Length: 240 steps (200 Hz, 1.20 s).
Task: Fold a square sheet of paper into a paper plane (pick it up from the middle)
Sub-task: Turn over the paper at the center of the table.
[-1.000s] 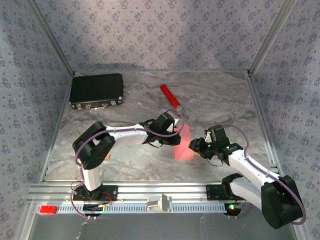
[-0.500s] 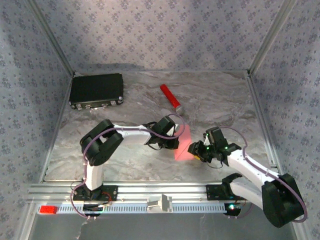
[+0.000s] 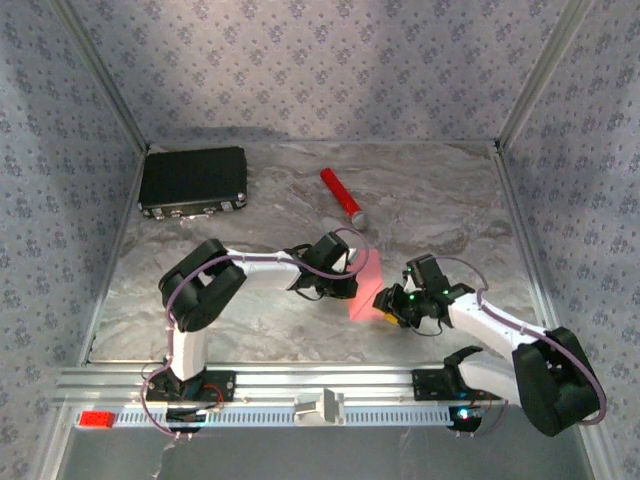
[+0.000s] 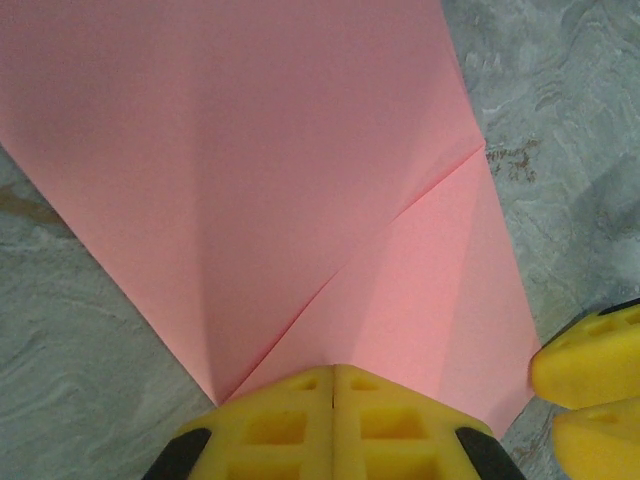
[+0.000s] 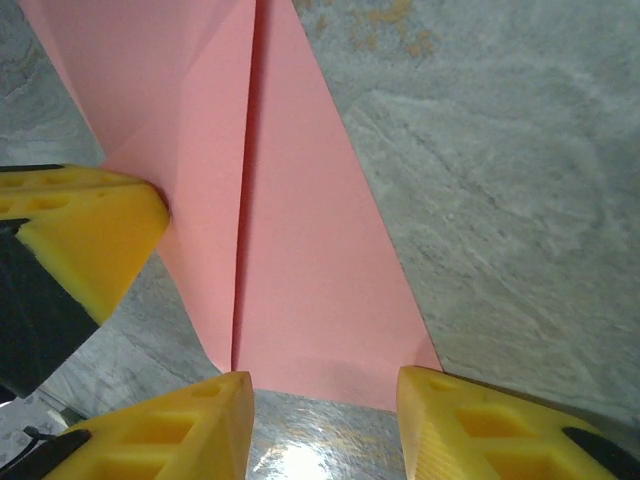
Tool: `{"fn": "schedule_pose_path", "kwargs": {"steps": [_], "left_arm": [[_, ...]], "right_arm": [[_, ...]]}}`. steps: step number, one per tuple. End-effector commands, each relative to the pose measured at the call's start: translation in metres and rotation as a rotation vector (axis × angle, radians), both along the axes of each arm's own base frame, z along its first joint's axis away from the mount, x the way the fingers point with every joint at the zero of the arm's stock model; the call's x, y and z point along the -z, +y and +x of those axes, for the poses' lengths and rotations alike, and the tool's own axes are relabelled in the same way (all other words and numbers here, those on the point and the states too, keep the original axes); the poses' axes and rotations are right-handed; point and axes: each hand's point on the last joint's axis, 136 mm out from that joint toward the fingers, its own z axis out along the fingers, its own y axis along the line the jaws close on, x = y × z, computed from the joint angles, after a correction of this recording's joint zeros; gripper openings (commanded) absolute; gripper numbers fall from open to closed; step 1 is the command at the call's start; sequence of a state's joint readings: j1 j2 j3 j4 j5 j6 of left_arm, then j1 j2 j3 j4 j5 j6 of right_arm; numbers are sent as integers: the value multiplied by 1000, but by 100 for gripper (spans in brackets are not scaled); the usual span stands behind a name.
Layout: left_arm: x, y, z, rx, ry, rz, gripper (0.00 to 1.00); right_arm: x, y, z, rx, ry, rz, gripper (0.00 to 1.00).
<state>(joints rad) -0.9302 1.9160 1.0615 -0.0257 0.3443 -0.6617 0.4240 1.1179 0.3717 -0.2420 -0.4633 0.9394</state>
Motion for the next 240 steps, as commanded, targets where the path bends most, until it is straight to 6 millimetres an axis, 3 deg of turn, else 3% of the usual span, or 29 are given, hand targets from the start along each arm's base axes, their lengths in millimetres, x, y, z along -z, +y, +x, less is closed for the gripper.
{"fn": "schedule_pose_path", "kwargs": {"steps": [1,65,101,133,170,240], "left_arm": [[16,14,-13,21,40,60,0],[14,16,-12,12,33,64,0],[16,18,-13,9,34,71,0],[16,18,-14,8,38,67,0],[17,17,-13,7,39,65,0],[17,18,-12,2,39,67,0]], "right_arm": [[-8,8,7,16,-13,53,43],[-10,7,14,28,-14,42,43],[-13,-4,7,28,-12,-11,45],[0,-17,-8,24,38,-76,46],[3,-10,-7,16,32,-33,46],[-11,11,23,15,-49,63,46]]}}
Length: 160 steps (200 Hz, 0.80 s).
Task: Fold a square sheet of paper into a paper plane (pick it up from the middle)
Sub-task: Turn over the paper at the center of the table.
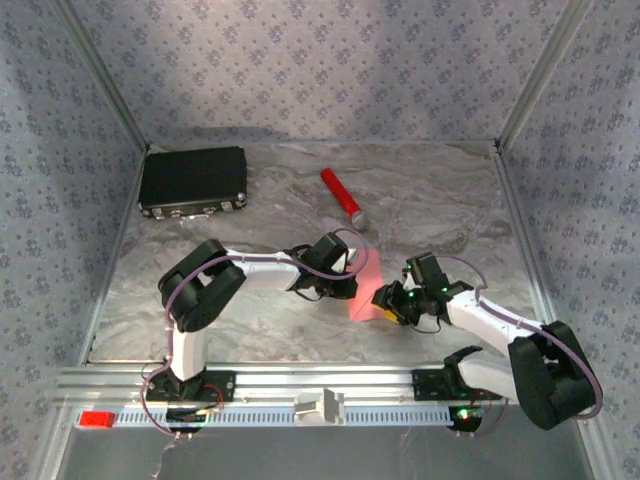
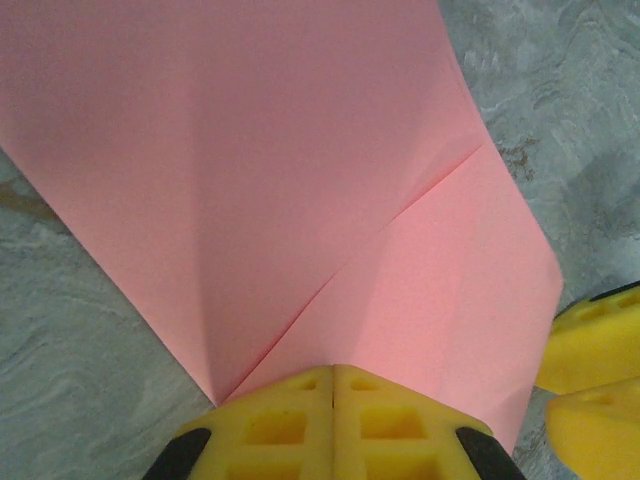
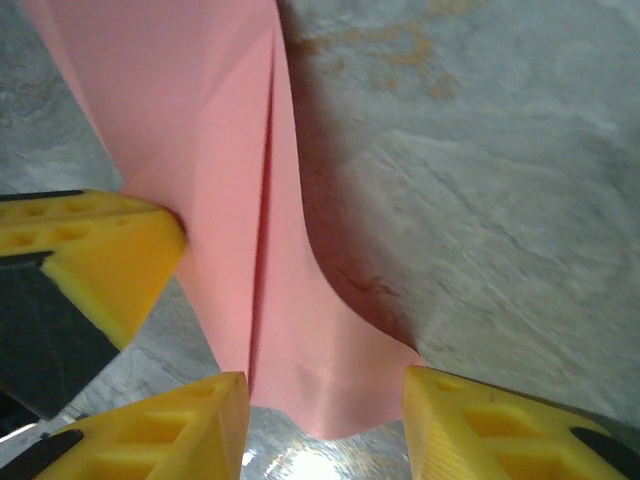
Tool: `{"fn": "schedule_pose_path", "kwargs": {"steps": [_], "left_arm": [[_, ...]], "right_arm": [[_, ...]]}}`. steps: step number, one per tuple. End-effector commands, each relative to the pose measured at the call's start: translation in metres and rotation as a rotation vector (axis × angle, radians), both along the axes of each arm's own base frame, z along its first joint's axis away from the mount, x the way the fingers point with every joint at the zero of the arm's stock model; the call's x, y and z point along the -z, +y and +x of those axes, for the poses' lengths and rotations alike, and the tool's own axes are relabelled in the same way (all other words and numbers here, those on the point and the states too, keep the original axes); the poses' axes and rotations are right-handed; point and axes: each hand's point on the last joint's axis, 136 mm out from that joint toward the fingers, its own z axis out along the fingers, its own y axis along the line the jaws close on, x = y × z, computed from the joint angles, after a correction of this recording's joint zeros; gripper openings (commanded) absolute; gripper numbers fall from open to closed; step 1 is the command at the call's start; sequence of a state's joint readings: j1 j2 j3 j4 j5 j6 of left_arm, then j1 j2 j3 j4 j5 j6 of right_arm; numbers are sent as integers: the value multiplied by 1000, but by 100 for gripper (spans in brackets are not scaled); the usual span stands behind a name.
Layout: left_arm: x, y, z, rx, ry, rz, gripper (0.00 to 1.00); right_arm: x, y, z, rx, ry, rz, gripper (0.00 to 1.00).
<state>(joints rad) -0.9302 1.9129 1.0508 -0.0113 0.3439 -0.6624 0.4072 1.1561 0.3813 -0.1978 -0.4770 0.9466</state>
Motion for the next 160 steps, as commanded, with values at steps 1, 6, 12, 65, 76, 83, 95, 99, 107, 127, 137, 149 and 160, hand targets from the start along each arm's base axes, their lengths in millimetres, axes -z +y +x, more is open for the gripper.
{"fn": "schedule_pose_path", "kwargs": {"steps": [1,6,12,65,76,83,95,99,107,127,137,149,160], "left_arm": [[17,17,-12,3,43,73,0],[17,17,-12,3,45,73,0],[17,17,-12,3,46,74,0],[17,17,-12,6,43,72,0],[17,18,-13,6,44,75,0],[17,18,-13,5,44,75,0],[17,18,-13,6,44,74,0],[16,17,-13,7,44,74,0],[15,17,-13,7,44,72,0],[14,17,-12,3,43,69,0],[13,17,-11,1,38,67,0],[12,17,-11,0,39,66,0],[13,17,-11,-1,41,67,0]], "right_arm": [[-11,9,14,0,-44,44,46],[-10,9,15,1,-42,42,46],[-11,9,16,1,-41,42,46],[-19,14,35,-18,-92,74,48],[-19,12,40,-16,-89,81,48],[-18,11,44,-12,-91,90,48],[-18,10,49,-4,-90,110,48],[-19,10,51,-2,-91,120,48],[-20,11,54,0,-94,136,48],[-18,12,58,-4,-91,147,48],[-17,12,60,-3,-89,149,47],[-16,10,61,4,-95,148,46],[-14,7,61,12,-96,143,45]]}}
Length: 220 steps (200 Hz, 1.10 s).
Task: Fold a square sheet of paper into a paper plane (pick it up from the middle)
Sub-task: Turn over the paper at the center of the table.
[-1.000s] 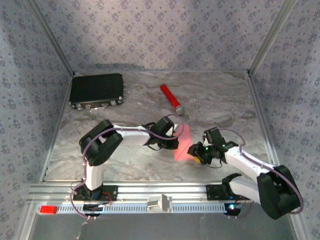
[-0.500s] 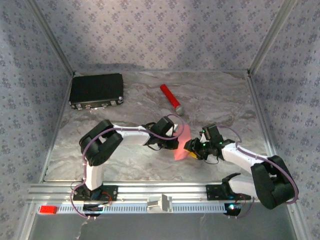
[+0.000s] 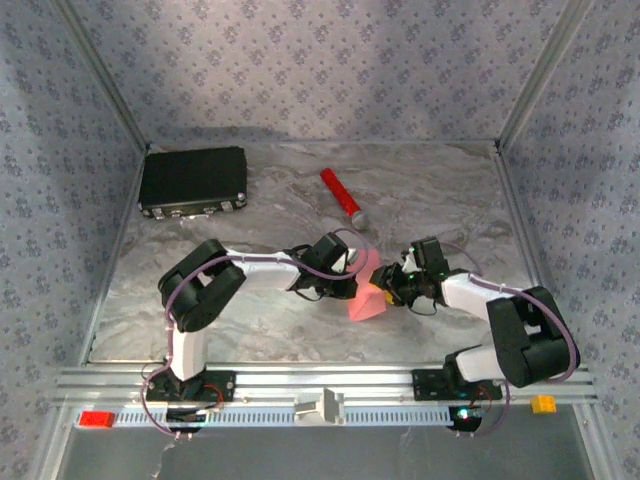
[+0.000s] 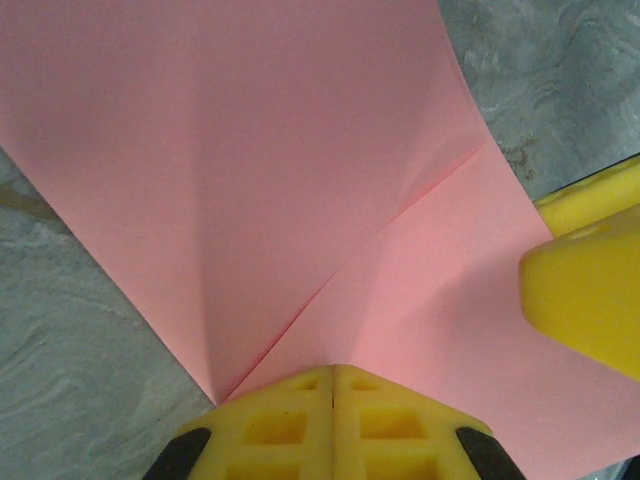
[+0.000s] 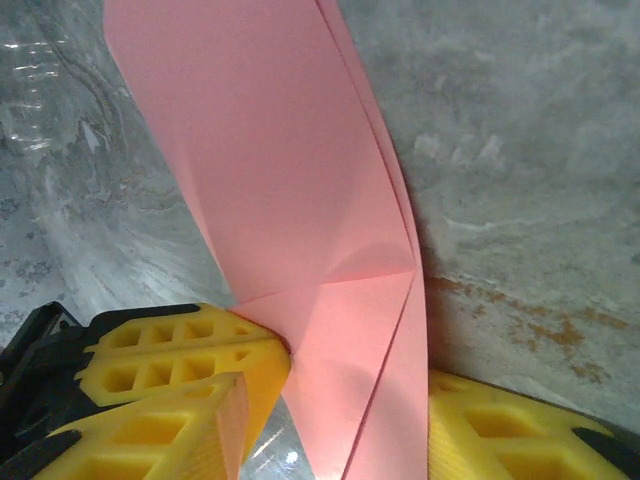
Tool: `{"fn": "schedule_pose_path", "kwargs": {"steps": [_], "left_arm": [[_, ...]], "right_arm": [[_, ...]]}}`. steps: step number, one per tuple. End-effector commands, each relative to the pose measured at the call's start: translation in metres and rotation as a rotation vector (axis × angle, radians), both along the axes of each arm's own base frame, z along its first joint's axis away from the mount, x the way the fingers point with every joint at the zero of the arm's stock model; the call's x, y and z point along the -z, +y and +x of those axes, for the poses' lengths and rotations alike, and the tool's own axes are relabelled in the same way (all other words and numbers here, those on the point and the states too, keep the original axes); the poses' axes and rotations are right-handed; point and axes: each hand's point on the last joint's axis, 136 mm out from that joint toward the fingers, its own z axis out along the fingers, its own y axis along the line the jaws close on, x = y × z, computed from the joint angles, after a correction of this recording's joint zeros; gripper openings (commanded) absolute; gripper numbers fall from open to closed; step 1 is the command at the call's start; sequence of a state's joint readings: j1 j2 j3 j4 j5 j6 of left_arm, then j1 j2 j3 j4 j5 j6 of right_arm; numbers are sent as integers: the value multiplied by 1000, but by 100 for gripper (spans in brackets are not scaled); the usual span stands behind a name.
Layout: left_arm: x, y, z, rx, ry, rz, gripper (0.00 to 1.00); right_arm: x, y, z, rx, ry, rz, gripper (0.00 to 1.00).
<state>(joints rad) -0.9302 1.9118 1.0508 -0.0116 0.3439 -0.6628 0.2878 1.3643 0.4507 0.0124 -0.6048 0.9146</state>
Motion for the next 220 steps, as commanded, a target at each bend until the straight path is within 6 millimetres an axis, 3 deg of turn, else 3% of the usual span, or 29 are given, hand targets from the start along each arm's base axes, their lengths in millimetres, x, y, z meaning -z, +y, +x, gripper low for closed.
{"fn": "schedule_pose_path", "kwargs": {"steps": [1,137,220], "left_arm": [[13,17,-11,-1,41,67,0],[8,11,-8,-7,43,52,0],[2,7,-6,-8,33,24,1]], "right_arm": [[-8,2,10,-14,-47,23,45],[5,-5,12,-11,-78,83,20],[5,-5,12,-31,-111,85,17]]}}
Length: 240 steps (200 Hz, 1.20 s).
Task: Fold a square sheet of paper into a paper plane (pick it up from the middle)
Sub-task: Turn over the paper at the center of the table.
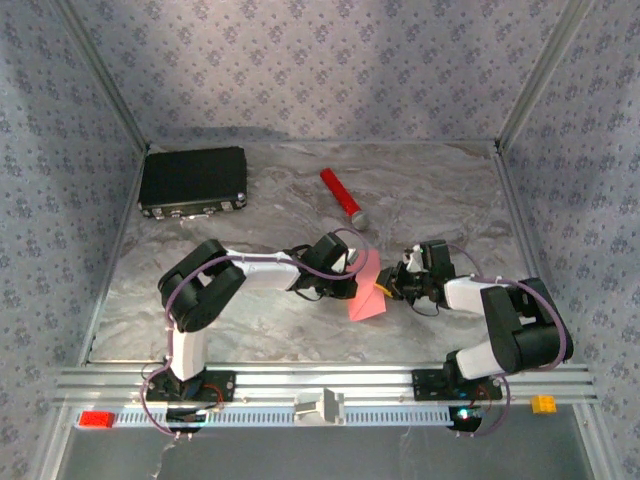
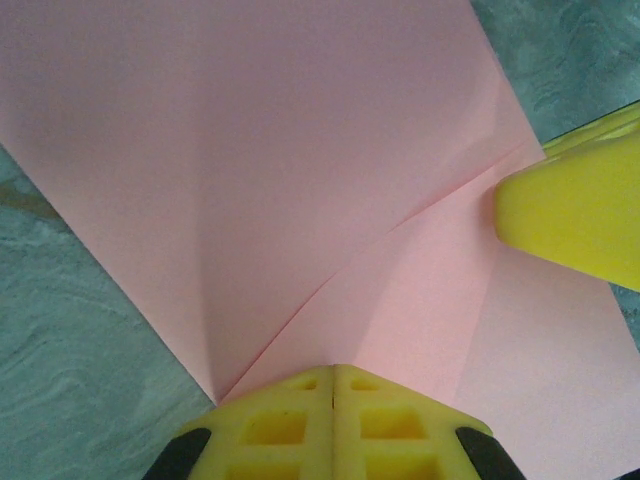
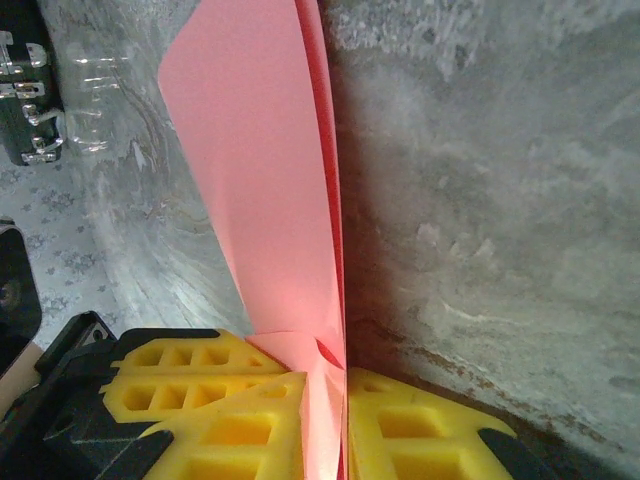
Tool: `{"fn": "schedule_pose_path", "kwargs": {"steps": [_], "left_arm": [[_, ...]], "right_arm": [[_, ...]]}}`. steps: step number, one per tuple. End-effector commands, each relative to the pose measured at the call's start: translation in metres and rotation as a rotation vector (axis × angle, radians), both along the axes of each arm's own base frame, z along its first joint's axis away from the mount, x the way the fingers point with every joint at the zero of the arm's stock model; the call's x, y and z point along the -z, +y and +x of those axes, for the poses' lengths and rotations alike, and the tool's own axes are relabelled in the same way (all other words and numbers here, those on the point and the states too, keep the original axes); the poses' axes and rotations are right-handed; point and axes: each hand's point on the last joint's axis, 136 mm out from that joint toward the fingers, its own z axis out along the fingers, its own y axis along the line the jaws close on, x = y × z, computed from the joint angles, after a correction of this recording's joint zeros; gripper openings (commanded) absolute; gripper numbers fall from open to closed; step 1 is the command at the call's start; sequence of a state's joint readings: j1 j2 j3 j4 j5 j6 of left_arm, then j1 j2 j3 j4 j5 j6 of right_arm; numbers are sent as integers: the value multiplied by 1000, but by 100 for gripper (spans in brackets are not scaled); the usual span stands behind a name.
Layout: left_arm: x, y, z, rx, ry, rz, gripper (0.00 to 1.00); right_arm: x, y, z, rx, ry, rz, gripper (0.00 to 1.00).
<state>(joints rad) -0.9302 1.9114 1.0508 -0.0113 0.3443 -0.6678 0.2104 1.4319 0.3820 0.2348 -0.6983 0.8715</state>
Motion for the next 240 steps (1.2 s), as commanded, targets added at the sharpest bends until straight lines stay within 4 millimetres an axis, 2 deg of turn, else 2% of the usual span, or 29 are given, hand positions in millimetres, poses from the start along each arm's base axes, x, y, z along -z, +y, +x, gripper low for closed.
{"fn": "schedule_pose_path", "kwargs": {"steps": [1,42,69,85,97,130,152,173,197,220,240], "left_arm": [[2,7,-6,-4,28,24,1],[-10,4,-2,-11,2,-16,3],[-43,1,7,-34,-67,-71,10],[-66,-2,8,-37,-99,-123,19],[-83,0,9,-38,-137,-153,21],[-105,33,12,-101,-224,-147,25],[-109,61,19,-181,-271,-142,26],[-120,76,30,-237,-299,-165,25],[-127,95,37,-275,-324,-138,25],[-129,126,46,-353,-282,-103,27],[-138,153,47,-418,-261,-95,29]], "right_arm": [[2,0,-2,-24,-16,1,17],[-1,0,0,-25,-46,-3,12],[-17,0,2,-30,-113,-8,6],[-31,3,1,-49,-154,-27,6],[-38,2,-3,-63,-165,-64,6],[-53,-19,-17,-64,-208,-314,6],[-78,-34,-20,-26,-284,-463,5],[-102,-48,-23,2,-311,-620,5],[-112,-75,-30,33,-258,-863,5],[-118,-77,-26,19,-245,-998,5],[-127,-74,-19,6,-248,-1126,5]]}}
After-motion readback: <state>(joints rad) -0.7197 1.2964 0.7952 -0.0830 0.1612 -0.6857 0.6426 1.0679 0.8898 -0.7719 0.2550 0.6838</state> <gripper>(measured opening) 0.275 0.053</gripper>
